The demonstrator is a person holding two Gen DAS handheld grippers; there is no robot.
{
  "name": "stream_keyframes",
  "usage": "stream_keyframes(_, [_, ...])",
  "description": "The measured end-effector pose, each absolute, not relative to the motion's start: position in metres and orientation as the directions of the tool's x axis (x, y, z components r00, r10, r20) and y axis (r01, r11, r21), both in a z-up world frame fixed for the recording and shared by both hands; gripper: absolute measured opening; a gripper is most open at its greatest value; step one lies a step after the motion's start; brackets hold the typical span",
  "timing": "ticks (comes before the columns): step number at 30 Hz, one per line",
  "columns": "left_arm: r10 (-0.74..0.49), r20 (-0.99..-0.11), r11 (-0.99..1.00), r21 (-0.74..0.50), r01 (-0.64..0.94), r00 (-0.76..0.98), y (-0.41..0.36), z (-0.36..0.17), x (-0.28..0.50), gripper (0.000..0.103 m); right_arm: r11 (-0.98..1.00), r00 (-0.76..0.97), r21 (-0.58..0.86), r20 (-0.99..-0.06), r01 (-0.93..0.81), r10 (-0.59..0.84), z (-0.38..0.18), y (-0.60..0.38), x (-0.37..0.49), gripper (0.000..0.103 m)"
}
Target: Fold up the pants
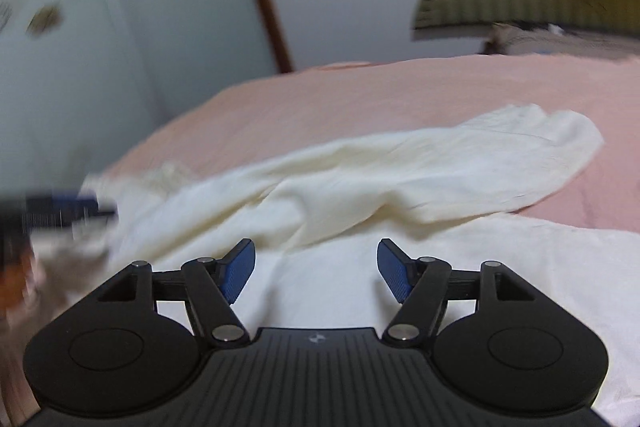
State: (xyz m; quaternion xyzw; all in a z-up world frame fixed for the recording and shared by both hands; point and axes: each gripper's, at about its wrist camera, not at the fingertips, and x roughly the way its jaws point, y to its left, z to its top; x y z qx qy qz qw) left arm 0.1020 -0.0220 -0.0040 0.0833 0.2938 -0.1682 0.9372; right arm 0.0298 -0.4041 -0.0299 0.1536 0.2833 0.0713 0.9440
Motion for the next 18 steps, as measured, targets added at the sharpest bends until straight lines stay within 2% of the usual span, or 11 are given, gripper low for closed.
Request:
stream_keyframes(4, [-0.328, -0.556, 0.872, 0.132, 0.471, 0.764, -0.057, -0.019, 0.101, 0.076, 0.923, 0.861, 0.383, -0.479, 0.030, 0.171, -0.018, -0.436, 0.047, 0.068])
stream_keyframes(5, [-0.341, -0.560, 0.864, 0.129, 0.486, 0.755, -0.061, -0.023, 0.102, 0.070, 0.929, 0.867, 0.369, -0.474, 0.036, 0.155, -0.014, -0.438, 0.053, 0.068])
stream_keyframes(6, [-0.355, -0.570, 0.858, 0.114, 0.500, 0.741, -0.063, -0.026, 0.104, 0.054, 0.938, 0.871, 0.345, -0.472, 0.043, 0.133, -0.010, -0.439, 0.061, 0.068])
stream_keyframes(7, [-0.372, -0.578, 0.854, 0.094, 0.512, 0.726, -0.063, -0.028, 0.105, 0.046, 0.945, 0.872, 0.322, -0.476, 0.052, 0.114, -0.007, -0.440, 0.072, 0.068])
stream_keyframes(8, [-0.391, -0.587, 0.847, 0.071, 0.526, 0.709, -0.066, -0.028, 0.106, 0.027, 0.951, 0.870, 0.304, -0.484, 0.062, 0.097, -0.006, -0.441, 0.084, 0.068])
stream_keyframes(11, [-0.407, -0.580, 0.839, 0.069, 0.540, 0.706, -0.071, -0.035, 0.104, 0.013, 0.962, 0.849, 0.255, -0.526, 0.095, 0.056, -0.008, -0.440, 0.126, 0.068])
stream_keyframes(15, [-0.442, -0.541, 0.814, 0.095, 0.574, 0.716, -0.073, -0.037, 0.093, 0.009, 0.974, 0.802, 0.202, -0.596, 0.100, 0.041, -0.018, -0.424, 0.175, 0.068])
stream_keyframes(18, [-0.450, -0.516, 0.799, 0.130, 0.586, 0.729, -0.075, -0.037, 0.090, 0.008, 0.988, 0.772, 0.150, -0.631, 0.021, 0.079, -0.024, -0.393, 0.195, 0.068])
